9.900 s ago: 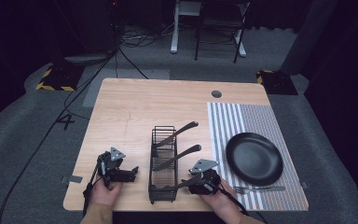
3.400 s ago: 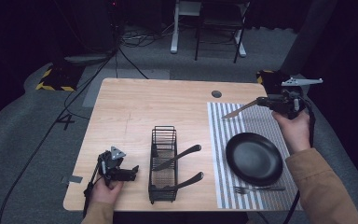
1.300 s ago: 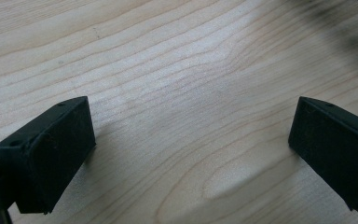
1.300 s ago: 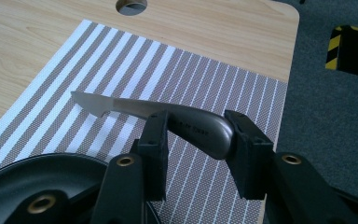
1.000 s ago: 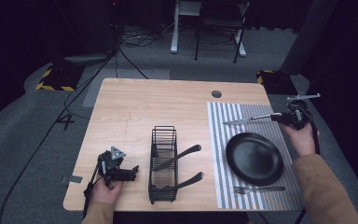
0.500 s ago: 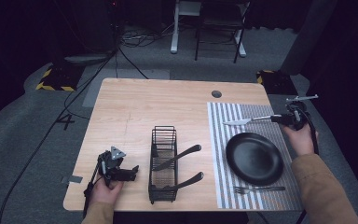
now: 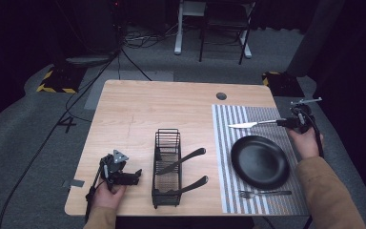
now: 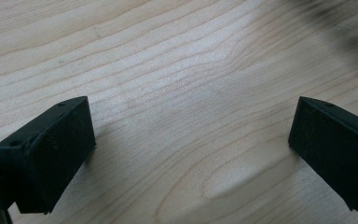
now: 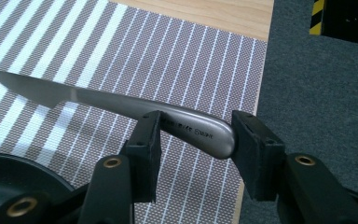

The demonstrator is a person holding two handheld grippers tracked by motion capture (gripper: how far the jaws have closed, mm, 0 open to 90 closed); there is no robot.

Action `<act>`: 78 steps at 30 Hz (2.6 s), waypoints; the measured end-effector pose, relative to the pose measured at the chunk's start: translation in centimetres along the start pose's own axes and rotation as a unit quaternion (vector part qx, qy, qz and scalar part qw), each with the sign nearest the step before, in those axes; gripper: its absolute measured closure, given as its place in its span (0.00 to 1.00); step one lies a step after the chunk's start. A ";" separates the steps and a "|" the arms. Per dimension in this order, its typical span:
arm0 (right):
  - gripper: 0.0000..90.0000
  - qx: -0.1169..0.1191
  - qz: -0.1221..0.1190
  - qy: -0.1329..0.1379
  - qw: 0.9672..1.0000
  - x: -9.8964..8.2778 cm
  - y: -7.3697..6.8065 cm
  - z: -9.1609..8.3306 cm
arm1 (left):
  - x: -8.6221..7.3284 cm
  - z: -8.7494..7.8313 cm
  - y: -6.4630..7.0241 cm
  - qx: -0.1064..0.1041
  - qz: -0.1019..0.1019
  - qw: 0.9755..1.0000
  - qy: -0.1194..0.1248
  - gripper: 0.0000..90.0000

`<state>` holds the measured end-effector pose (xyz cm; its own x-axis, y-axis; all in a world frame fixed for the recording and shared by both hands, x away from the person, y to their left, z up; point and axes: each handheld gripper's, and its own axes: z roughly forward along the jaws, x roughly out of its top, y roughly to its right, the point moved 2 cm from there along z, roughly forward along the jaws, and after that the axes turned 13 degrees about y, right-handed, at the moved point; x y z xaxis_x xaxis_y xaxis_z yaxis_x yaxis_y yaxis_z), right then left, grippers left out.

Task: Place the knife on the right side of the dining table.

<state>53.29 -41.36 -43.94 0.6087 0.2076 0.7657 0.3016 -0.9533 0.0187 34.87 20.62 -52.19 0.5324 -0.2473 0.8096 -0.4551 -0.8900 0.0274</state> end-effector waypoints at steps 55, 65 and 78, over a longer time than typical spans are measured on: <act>0.65 -0.058 0.038 -0.027 0.997 -1.8 1.3 5.2 | 0.0 0.0 0.0 0.001 0.000 1.000 0.000 0.01; 0.65 -0.047 0.048 -0.035 0.997 -2.2 1.4 4.7 | 0.0 0.0 0.0 0.001 -0.001 1.000 0.000 0.01; 0.62 -0.064 0.045 -0.019 0.997 -1.9 1.2 6.1 | 0.0 0.0 0.0 0.002 0.000 1.000 0.000 0.01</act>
<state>56.99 -41.56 -49.31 0.6568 0.1266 0.7434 0.1505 -0.9880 0.0353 34.84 20.63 -52.19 0.5328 -0.2466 0.8095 -0.4517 -0.8918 0.0256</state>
